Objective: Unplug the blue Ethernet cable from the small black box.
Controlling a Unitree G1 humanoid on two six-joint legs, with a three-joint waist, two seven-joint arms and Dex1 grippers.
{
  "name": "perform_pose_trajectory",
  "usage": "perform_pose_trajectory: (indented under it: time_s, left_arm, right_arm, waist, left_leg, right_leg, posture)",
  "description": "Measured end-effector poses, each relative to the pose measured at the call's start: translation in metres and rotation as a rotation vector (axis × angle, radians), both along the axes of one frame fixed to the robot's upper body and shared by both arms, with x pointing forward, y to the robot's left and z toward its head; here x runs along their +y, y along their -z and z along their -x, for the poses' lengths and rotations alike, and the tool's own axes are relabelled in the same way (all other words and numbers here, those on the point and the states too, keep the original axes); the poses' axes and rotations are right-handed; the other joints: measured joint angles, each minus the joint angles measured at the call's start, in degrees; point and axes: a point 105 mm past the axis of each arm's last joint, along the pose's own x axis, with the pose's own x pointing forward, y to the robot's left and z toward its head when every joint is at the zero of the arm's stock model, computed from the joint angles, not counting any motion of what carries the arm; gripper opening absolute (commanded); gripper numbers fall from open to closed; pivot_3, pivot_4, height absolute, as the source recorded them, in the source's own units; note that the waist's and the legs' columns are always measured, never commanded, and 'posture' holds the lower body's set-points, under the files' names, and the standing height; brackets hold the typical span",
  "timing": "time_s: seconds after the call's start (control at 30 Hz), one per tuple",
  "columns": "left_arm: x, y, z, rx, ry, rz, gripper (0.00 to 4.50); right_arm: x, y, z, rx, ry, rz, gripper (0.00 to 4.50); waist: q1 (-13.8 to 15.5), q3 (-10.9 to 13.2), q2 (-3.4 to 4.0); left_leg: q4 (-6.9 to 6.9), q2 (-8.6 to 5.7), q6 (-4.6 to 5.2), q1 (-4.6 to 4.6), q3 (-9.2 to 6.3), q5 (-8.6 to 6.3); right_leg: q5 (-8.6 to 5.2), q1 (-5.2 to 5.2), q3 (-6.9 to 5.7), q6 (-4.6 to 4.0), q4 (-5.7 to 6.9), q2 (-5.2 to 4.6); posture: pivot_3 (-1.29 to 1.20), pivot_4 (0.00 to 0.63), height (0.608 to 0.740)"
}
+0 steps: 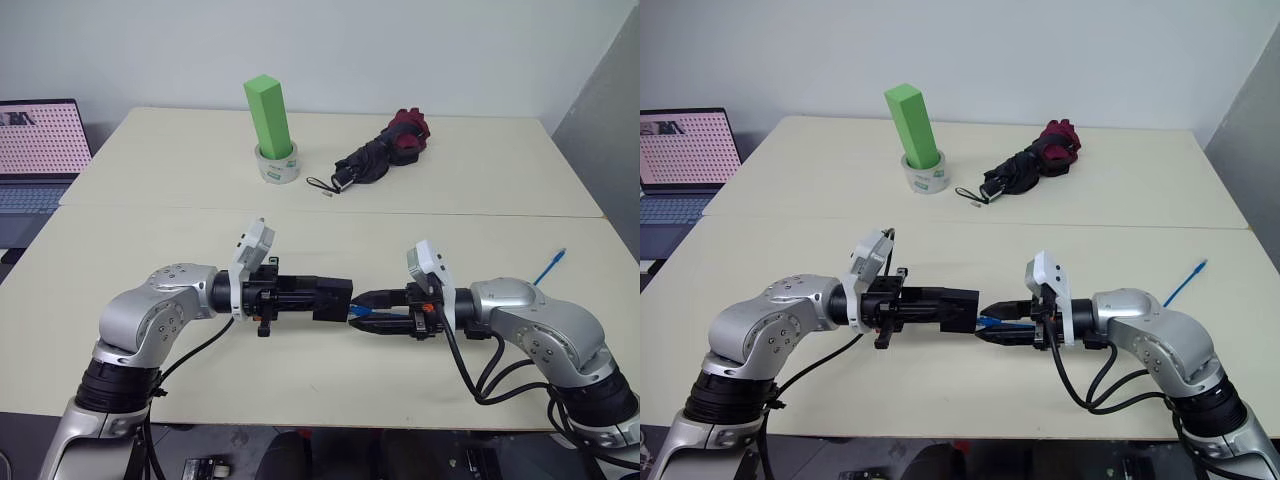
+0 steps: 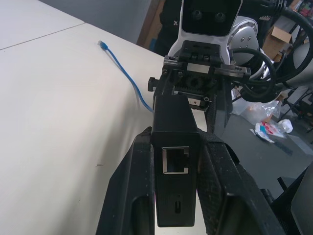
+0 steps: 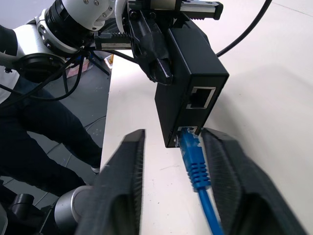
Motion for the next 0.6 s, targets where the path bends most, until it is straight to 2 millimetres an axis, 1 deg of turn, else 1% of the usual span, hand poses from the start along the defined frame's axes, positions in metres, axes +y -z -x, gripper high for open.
perform_pose_trajectory:
  time_s: [0.07,0.13,0.17,0.5,0.6]
  left_arm:
    - [-0.0002,0.0003,0.0008,0.001,0.002,0.001,0.78]
    - [-0.0003,0.0009,0.0016,0.003,0.002,-0.001,0.78]
    - [-0.0001,0.0013,0.0015,0.004,-0.001,-0.002,0.78]
    - [-0.0003,0.0018,0.0022,0.003,-0.005,-0.007,0.78]
    - [0.0004,0.0012,0.0024,-0.003,-0.004,-0.009,0.78]
  right_arm:
    - [-0.0004,0.0004,-0.0013,-0.004,0.004,0.006,0.42]
    - [-0.0003,-0.0002,-0.0022,-0.011,0.003,0.01,0.06]
    - [0.0002,-0.0002,-0.0023,-0.018,-0.002,0.015,0.0]
    - [0.0017,-0.0011,-0.0037,-0.039,-0.043,0.038,0.0]
    - [-0.0015,-0.0013,-0.0062,-0.031,-0.032,0.035,0.52]
  waist:
    - [0.0,0.0,0.0]
    - [0.0,0.0,0.0]
    - [0.0,0.0,0.0]
    - [0.0,0.0,0.0]
    - [0.0,0.0,0.0]
  left_leg:
    - [0.0,0.0,0.0,0.0,0.0,0.0]
    - [0.0,0.0,0.0,0.0,0.0,0.0]
    - [0.0,0.0,0.0,0.0,0.0,0.0]
    - [-0.01,0.0,0.0,0.0,0.0,0.0]
    - [-0.01,0.0,0.0,0.0,0.0,0.0]
  right_leg:
    - [0.0,0.0,0.0,0.0,0.0,0.0]
    - [0.0,0.0,0.0,0.0,0.0,0.0]
    - [0.0,0.0,-0.01,0.0,0.0,0.0]
    - [0.0,-0.01,-0.01,0.0,0.0,0.0]
    - [0.0,0.0,0.0,0.0,-0.01,0.0]
  posture:
    - [0.0,0.15,0.74]
    - [0.0,0.15,0.74]
    - [0.0,0.15,0.74]
    - [0.0,0.15,0.74]
    - [0.0,0.15,0.74]
